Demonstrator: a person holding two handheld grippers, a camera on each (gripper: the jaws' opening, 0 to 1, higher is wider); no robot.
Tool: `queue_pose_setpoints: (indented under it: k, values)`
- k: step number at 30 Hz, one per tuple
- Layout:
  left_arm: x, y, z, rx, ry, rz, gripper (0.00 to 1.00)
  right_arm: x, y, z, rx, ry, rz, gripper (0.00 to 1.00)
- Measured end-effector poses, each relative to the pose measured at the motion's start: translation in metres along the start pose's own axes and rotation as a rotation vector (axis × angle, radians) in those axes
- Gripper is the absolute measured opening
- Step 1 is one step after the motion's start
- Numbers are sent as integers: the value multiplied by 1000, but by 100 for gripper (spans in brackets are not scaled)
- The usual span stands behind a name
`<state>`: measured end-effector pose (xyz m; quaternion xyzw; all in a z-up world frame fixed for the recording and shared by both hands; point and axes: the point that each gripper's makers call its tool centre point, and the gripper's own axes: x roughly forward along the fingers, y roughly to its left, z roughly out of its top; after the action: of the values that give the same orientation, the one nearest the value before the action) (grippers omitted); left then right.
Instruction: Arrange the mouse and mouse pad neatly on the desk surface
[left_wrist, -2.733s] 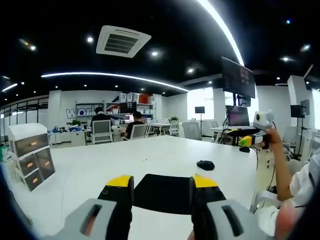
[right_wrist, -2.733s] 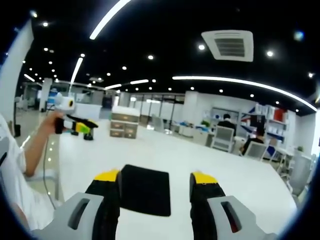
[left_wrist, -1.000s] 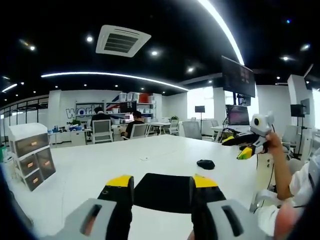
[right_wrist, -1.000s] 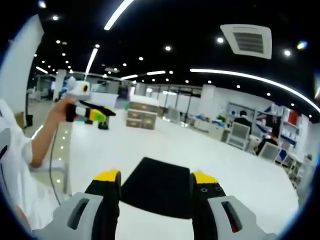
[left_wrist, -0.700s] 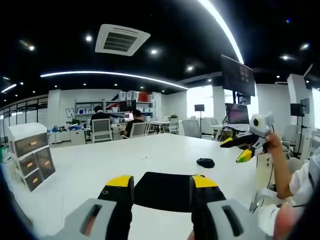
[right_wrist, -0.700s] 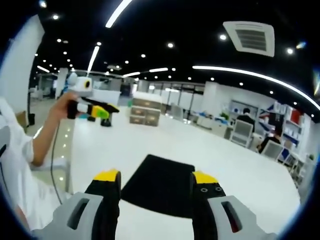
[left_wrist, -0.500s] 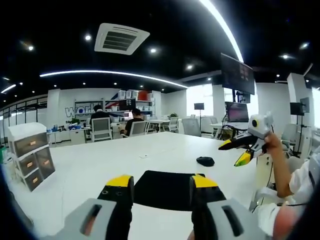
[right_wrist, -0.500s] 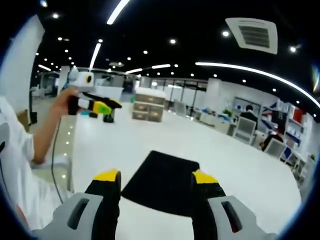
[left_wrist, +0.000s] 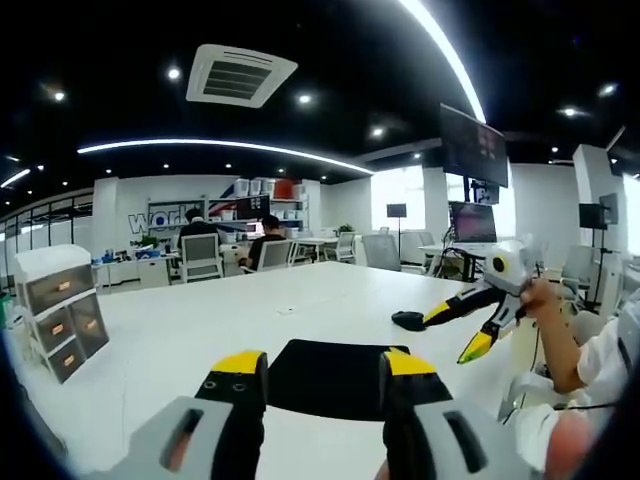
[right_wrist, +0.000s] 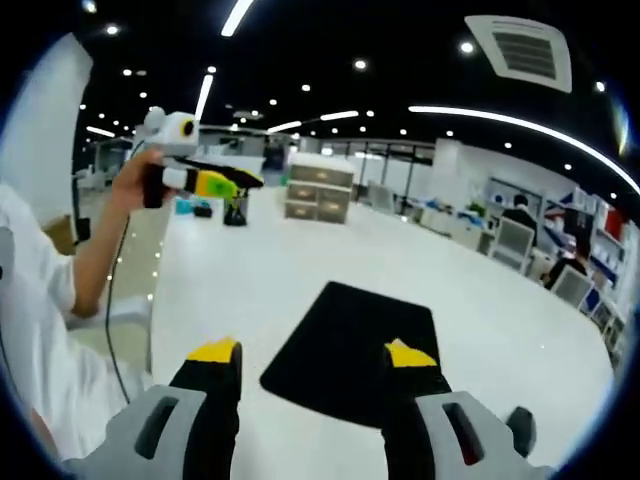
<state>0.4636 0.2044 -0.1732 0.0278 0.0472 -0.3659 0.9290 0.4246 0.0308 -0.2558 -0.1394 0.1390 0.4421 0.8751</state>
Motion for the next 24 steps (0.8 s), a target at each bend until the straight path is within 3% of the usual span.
queue_pose_setpoints:
  k: [11,24]
  values:
    - [0,1,1,0,-2,0,45,31,24,-30,-2,92,105,54]
    - [1,-1,1,6,1,-6,45,45,25,-47,25,134,130,54]
